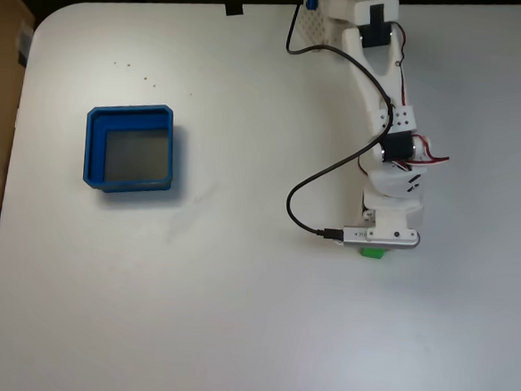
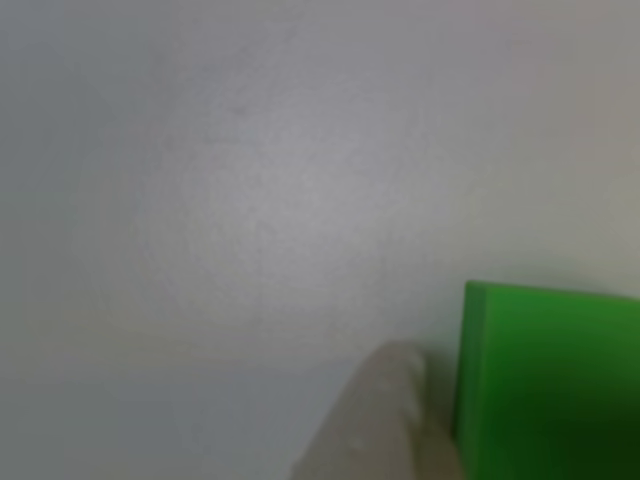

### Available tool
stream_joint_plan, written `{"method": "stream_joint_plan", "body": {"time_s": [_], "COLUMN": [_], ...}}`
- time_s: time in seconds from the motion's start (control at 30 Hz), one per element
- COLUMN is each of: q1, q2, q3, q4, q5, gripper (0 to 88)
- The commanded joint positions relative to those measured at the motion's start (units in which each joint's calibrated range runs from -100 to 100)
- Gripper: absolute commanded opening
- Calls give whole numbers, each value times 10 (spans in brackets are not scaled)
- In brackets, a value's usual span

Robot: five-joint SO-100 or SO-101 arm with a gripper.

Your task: Pick up green cube and drop it in the blue box

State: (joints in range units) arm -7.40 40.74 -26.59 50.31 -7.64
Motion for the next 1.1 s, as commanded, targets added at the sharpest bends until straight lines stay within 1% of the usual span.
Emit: {"method": "stream_joint_plan", "body": {"time_s": [0.0, 0.17, 0.27, 0.7, 1.07], "q1": [2, 3, 5, 5, 5], "q2": [-13, -13, -13, -20, -107], "q3": [-30, -30, -30, -30, -31], "q4": [1, 2, 2, 4, 97], "q5": [2, 2, 2, 2, 3], "gripper": [121, 42, 16, 16, 16]}}
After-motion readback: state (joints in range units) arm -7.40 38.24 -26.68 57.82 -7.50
